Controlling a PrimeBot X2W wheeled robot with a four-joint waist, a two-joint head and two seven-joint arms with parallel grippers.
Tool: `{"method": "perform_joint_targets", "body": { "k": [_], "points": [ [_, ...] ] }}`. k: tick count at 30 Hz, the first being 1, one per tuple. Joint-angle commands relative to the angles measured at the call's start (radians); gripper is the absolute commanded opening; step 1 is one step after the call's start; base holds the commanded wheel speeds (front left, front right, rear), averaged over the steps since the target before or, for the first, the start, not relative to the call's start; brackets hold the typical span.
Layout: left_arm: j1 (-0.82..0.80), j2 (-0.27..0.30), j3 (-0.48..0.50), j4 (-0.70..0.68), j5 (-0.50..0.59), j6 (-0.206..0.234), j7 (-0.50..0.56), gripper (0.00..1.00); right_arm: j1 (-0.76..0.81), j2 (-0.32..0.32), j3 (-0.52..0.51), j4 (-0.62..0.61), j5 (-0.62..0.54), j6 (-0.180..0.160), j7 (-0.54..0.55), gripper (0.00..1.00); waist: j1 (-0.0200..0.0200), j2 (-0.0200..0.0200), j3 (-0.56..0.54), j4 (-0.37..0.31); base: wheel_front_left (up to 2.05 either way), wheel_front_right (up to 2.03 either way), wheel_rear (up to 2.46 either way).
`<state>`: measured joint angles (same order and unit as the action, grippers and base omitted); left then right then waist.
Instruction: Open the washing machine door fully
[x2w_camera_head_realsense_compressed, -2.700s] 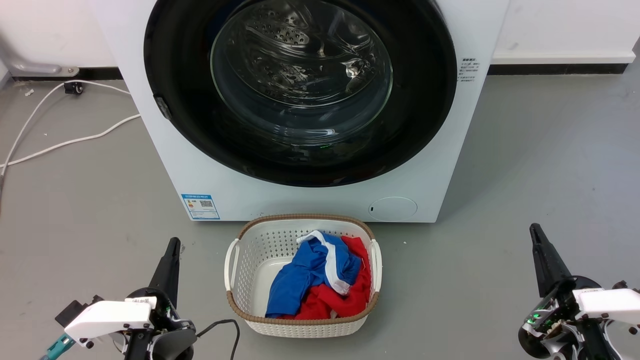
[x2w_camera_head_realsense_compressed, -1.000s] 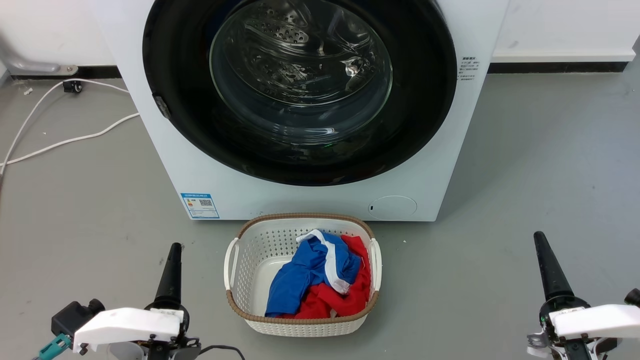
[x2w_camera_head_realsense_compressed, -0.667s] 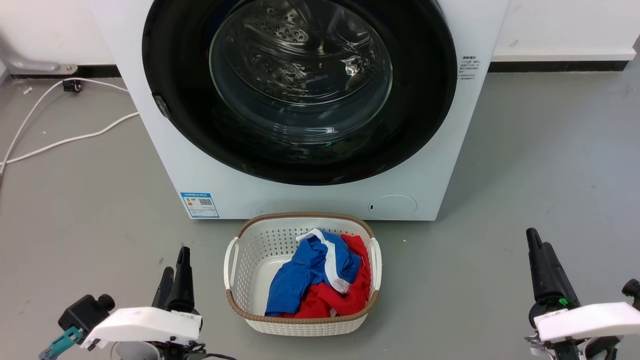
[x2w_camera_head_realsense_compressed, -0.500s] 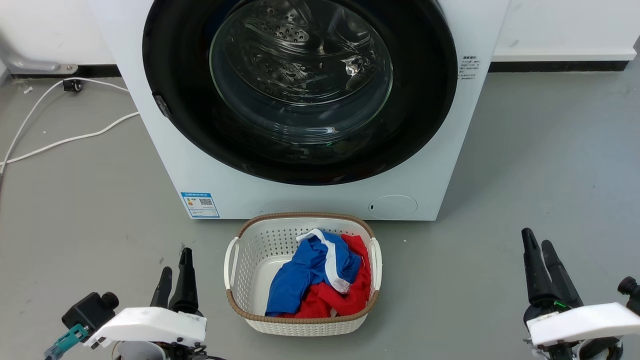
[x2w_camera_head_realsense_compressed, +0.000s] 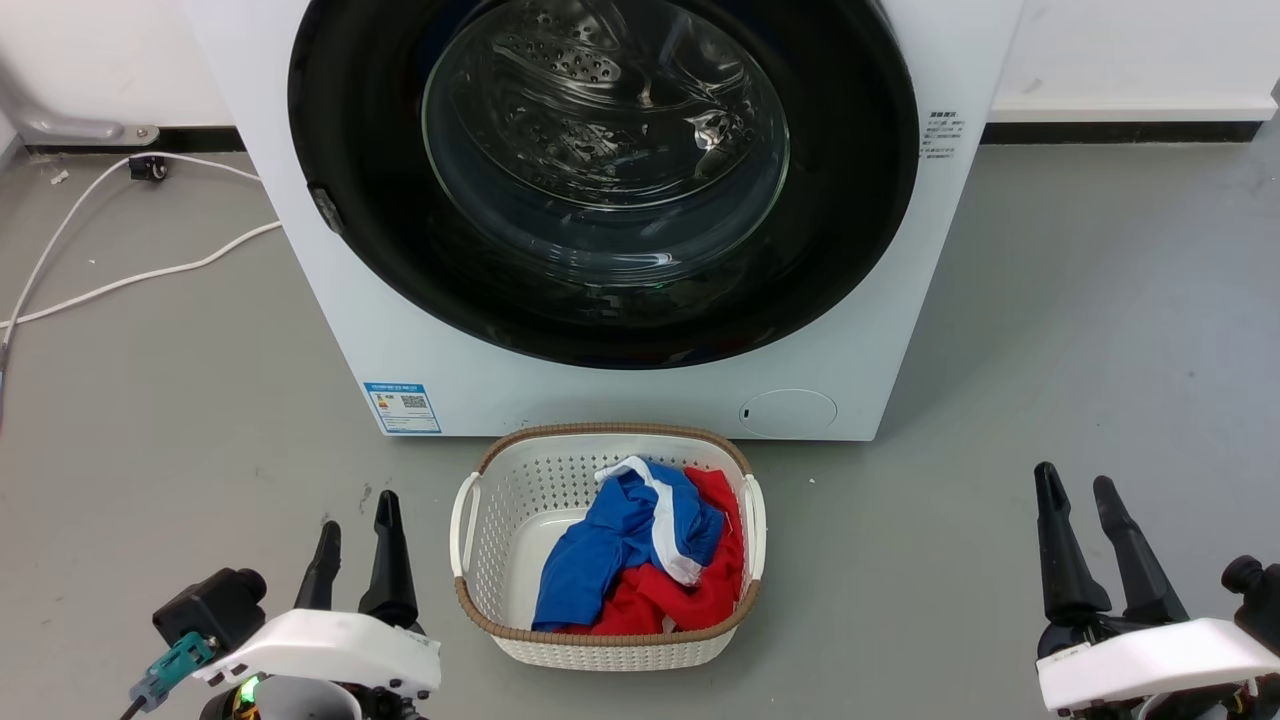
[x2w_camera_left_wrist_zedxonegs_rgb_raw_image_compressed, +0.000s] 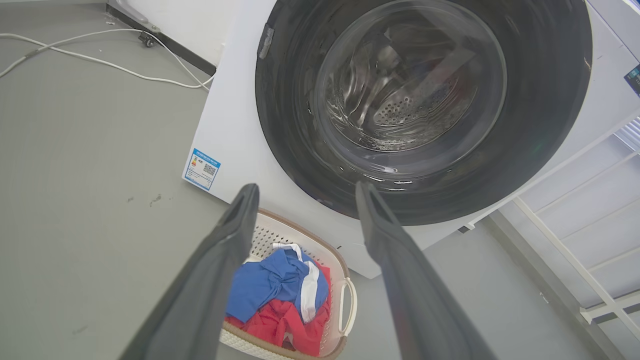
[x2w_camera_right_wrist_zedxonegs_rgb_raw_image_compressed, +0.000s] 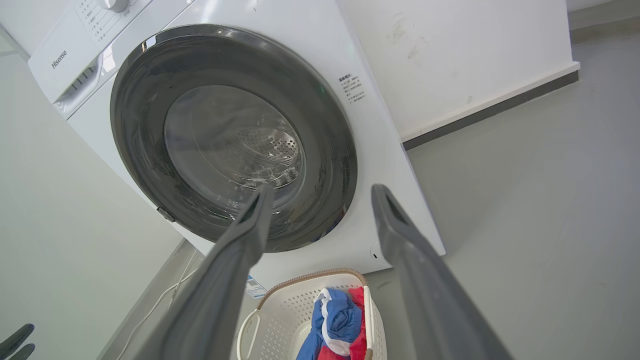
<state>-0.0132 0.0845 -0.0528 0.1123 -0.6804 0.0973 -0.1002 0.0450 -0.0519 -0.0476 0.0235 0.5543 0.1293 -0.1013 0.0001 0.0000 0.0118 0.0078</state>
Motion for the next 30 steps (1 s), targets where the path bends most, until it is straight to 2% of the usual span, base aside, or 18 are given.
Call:
{"method": "perform_joint_targets", "body": {
  "k": [1, 9, 30],
  "points": [
    [-0.002, 0.010, -0.006, -0.019, 0.032, 0.007, -0.010, 1.00, -0.001, 0.000, 0.003, -0.023, -0.038, 0.002, -0.010, 1.00, -0.0001, 0.0000, 0.000, 0.000, 0.00, 0.00, 0.00],
    [0.004, 0.021, -0.037, -0.040, 0.113, 0.018, -0.033, 1.00, 0.013, 0.000, 0.006, -0.035, -0.123, 0.002, -0.034, 1.00, -0.0001, 0.0000, 0.000, 0.001, 0.00, 0.00, 0.00],
    [0.034, 0.011, -0.059, -0.057, 0.304, 0.003, -0.084, 1.00, 0.051, 0.001, -0.002, -0.072, -0.283, 0.002, -0.084, 1.00, -0.0001, 0.0000, -0.002, 0.003, 0.00, 0.00, 0.00]
  ]
}}
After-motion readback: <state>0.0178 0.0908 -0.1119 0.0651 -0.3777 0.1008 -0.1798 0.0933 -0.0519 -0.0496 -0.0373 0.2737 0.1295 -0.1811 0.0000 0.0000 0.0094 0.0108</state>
